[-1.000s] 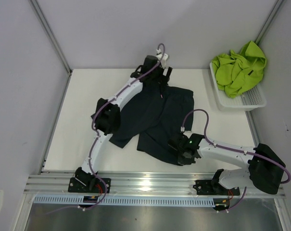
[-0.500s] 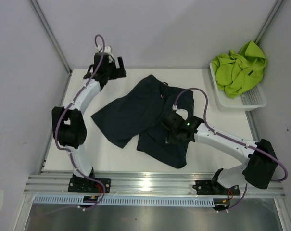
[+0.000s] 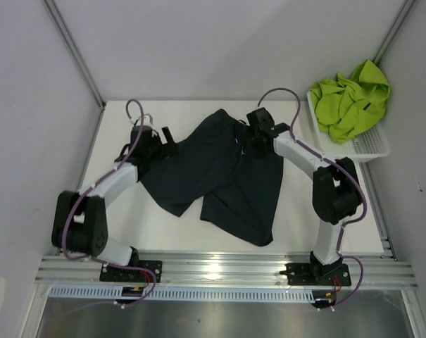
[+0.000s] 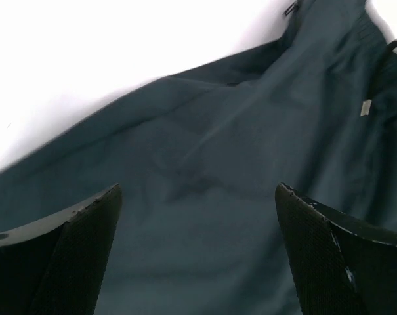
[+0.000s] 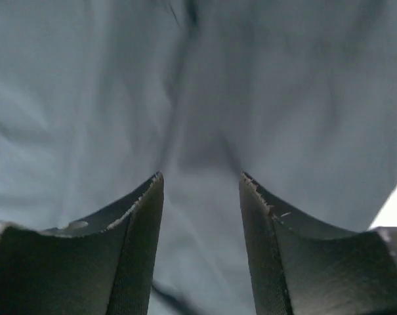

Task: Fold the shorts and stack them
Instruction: Flatten the shorts out

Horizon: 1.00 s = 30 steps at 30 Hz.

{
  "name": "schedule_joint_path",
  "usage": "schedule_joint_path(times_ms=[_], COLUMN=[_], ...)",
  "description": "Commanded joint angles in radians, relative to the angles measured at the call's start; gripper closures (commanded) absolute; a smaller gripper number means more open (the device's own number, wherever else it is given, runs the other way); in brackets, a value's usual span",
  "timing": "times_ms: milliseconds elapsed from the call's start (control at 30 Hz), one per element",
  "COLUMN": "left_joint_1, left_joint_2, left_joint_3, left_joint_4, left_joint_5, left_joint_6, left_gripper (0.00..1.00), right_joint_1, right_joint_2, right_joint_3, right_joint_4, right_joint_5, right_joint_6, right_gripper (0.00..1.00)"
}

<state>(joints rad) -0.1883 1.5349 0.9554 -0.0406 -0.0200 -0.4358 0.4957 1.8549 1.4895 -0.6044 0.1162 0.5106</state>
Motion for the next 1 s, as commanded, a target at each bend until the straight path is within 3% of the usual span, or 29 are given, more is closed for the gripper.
schedule_joint_path(times_ms=[0,267,533,733,967], left_joint_1=[-0.019,-0.034,-0.062,-0.06,-0.005], left_joint_2=[-0.202,-0.226,-0.064,0.076,0.315], left_joint_3=[-0.153,-0.263,-0.256,-0.228,0.0], left_joint_4=[0.191,0.217,0.235,0.269,0.18], left_joint_5=[-0.066,0.006,0.064,0.143,0.179], left_joint_6=[-0.115,-0.234,-0.306,-0.405,-0.363], left_gripper=[0.01,0.01,0.01,0.01,0.01], right_joint_1=[-0.028,-0.115,-0.216,-0.253,-0.299], right_joint_2=[0.11,0.383,0.559,0.587,0.583], right_joint_3=[0.165,0.409,0.633,0.635,0.623], right_joint_4=[0.149,0.193,0.111,0.005,-0.19], right_joint_5=[-0.102,-0.194,-0.184,-0.118,-0.058], right_joint_6=[-0.121,-0.13,-0.092,-0.087,-0.144], right_gripper=[0.49,0.49,0.49,0.49,0.51])
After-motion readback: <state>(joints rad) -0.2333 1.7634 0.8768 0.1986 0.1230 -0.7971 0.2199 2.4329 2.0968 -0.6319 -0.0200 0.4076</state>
